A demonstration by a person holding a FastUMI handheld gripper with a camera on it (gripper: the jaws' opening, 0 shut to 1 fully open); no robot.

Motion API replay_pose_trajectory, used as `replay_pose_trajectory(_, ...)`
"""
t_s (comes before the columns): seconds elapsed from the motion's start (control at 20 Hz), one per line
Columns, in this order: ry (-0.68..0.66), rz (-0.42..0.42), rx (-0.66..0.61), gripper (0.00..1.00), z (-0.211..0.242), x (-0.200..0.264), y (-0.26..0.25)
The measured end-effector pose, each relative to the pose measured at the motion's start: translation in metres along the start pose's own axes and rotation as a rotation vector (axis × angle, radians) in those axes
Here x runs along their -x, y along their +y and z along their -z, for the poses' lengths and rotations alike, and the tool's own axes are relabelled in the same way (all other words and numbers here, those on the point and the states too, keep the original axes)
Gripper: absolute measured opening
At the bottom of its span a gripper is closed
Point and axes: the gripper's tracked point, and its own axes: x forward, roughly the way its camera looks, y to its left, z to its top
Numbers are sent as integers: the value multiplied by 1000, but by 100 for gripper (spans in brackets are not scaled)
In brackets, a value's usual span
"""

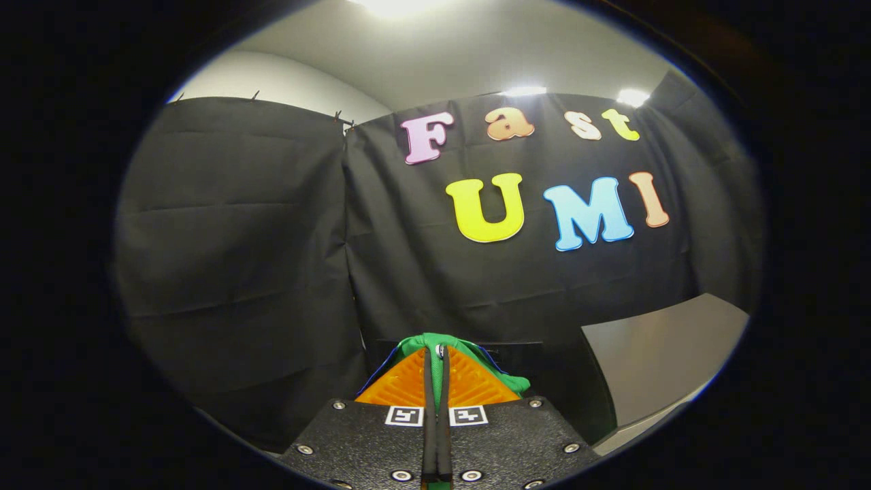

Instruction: Put the clothes into the washing machine and then close the washing machine lid.

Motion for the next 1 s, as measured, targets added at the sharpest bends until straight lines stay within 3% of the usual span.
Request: replay_pose_trajectory(1.0, 219, -40, 49, 0, 136, -130, 16)
